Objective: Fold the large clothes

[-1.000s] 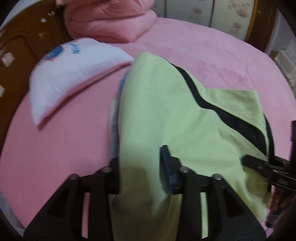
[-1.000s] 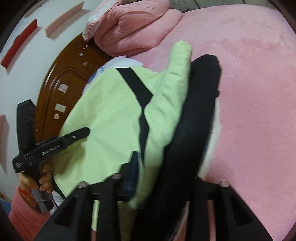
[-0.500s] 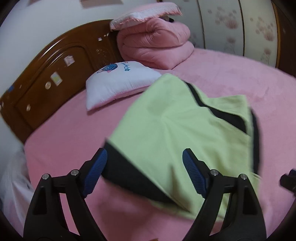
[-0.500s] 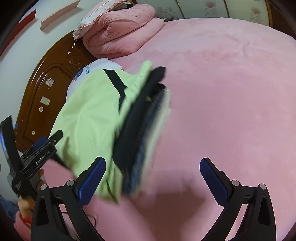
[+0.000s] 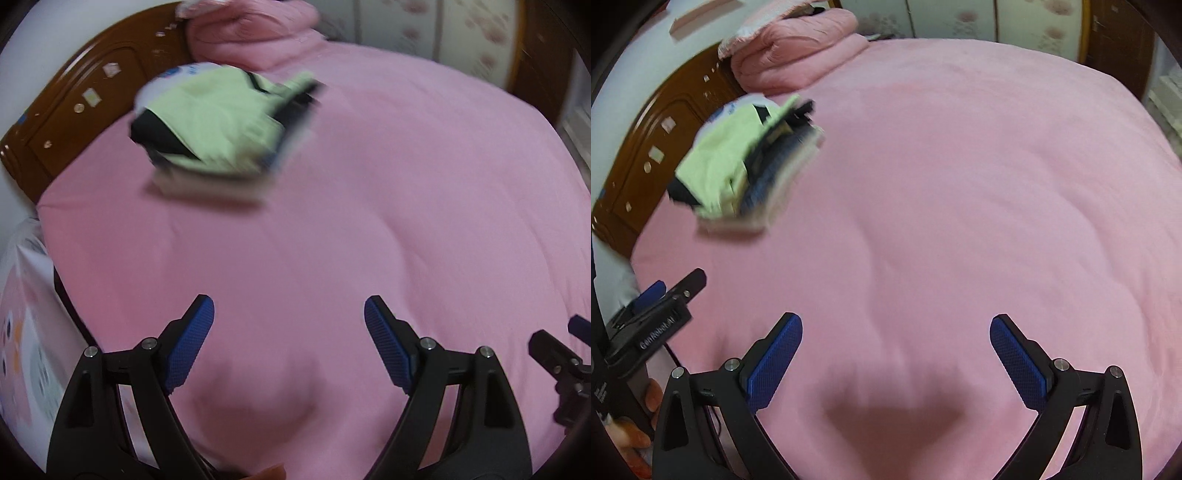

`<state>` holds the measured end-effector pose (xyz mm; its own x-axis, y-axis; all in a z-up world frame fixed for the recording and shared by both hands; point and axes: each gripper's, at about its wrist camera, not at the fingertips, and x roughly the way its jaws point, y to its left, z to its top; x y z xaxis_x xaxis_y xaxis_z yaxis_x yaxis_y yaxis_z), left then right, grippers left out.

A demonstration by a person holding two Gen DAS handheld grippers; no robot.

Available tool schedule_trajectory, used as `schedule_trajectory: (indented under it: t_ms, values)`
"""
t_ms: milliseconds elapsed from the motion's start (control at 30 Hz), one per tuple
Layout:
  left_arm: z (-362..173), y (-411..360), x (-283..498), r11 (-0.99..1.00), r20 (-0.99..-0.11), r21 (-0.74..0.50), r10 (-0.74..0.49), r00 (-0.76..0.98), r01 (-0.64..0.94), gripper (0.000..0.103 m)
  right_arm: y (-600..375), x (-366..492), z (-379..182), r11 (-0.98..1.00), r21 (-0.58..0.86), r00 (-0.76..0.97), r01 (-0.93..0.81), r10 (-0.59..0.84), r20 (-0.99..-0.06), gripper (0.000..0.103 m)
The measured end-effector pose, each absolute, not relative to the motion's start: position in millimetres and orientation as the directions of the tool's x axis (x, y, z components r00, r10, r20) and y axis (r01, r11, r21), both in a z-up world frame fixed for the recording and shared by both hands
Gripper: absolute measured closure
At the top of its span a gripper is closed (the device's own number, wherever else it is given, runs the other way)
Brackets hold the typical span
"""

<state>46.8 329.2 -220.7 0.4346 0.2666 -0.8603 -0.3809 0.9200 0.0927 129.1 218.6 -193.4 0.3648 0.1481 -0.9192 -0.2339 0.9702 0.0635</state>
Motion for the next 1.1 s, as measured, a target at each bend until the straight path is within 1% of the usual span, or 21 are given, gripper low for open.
schedule_trajectory:
  t_ms: [167, 300, 400, 500, 667, 700, 767, 967, 1100]
  values:
    - [-220.2, 203.3, -16.5, 0.965, -0.899, 0.075, 0.174, 0.401, -0.251, 0.021, 90.7, 29.2, -184.0, 0.98, 0.004, 0.3, -0.198, 0.065, -0.952, 0.0]
    - [-210.7, 117.9, -57.6, 0.988, -0.929, 0.04, 0.092, 0.358, -0.15, 0.021, -3.7, -39.4, -182.1, 0.99, -0.004, 0.217, -0.143, 0.027, -0.976, 0.0]
    - [-203.9, 72.4, -80.3, 0.995, -0.952, 0.009, 0.039, 0.305, -0.099, 0.021, -62.0, -82.2, -168.6, 0.996, -0.03, 0.202, -0.081, -0.013, -0.979, 0.0]
    - [-188.2, 39.6, -101.1, 0.997, -0.959, 0.016, 0.036, 0.28, -0.073, 0.021, -104.1, -117.4, -147.1, 0.998, -0.05, 0.22, -0.038, -0.041, -0.975, 0.0]
    - [-152.1, 24.0, -117.9, 0.998, -0.964, -0.006, 0.013, 0.265, -0.067, 0.021, -135.5, -144.2, -114.6, 0.999, -0.023, 0.215, 0.045, -0.033, -0.976, 0.0]
    - [-144.4, 34.9, -112.6, 0.997, -0.964, -0.01, 0.009, 0.265, -0.07, 0.021, -139.5, -149.3, -107.1, 0.998, -0.03, 0.221, 0.058, -0.042, -0.974, 0.0]
    - [-130.0, 31.7, -118.6, 0.997, -0.963, -0.008, 0.013, 0.269, -0.078, 0.021, -137.9, -149.9, -95.3, 0.997, -0.047, 0.226, 0.065, -0.06, -0.972, 0.0]
    - [-90.7, 49.1, -108.8, 0.998, -0.95, -0.02, 0.001, 0.312, -0.063, 0.021, -134.1, -154.9, -51.6, 0.995, -0.03, 0.271, 0.091, -0.054, -0.961, 0.0]
    - [-61.5, 59.7, -105.8, 1.0, -0.927, -0.006, 0.005, 0.376, -0.028, 0.021, -128.0, -155.3, -24.4, 0.992, -0.037, 0.308, 0.123, -0.074, -0.948, 0.0]
